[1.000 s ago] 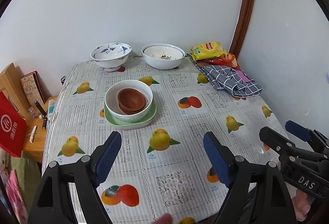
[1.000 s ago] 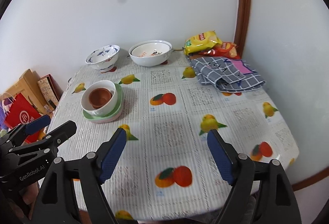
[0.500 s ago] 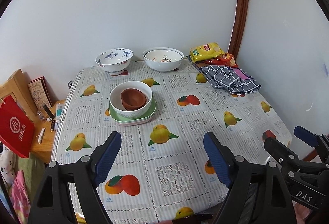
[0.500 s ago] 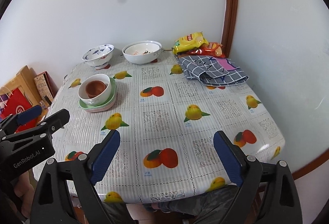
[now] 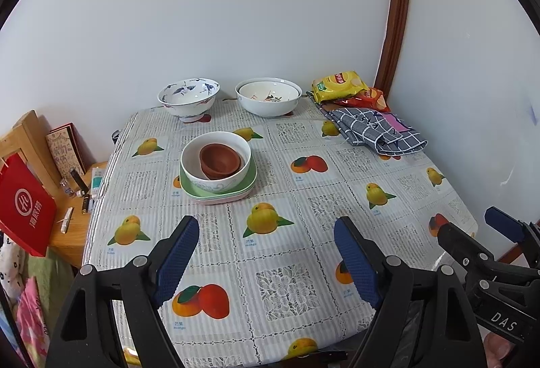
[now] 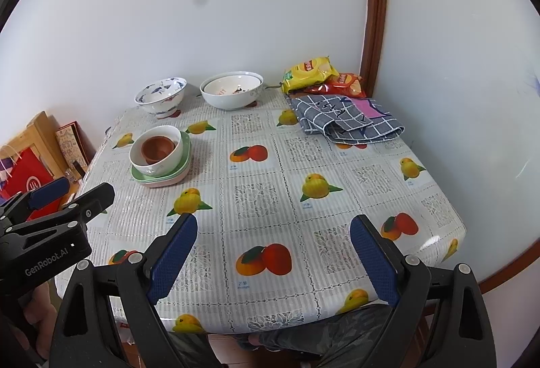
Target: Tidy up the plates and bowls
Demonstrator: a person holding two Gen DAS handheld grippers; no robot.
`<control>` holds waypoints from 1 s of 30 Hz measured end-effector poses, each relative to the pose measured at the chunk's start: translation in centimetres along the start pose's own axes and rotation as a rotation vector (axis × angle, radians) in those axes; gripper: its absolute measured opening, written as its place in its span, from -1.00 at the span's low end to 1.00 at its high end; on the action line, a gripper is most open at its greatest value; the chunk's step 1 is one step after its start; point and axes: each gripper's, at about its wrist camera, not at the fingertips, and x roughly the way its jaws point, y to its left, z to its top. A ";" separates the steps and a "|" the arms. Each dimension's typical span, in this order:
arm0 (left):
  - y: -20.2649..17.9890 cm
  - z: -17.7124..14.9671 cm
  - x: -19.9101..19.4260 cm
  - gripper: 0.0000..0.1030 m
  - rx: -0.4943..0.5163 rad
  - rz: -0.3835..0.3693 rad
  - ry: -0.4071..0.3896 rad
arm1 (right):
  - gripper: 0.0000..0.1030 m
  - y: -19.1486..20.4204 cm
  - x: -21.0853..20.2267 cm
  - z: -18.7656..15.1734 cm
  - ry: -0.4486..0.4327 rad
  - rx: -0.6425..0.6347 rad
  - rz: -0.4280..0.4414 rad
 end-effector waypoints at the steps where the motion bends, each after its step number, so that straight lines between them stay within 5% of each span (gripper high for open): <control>1: 0.0 0.0 0.0 0.58 0.000 0.001 0.000 | 0.77 0.0 -0.1 0.0 -0.001 0.000 0.000; 30: 0.3 -0.1 -0.1 0.58 -0.006 0.003 0.000 | 0.77 0.3 -0.8 0.3 -0.020 0.006 0.011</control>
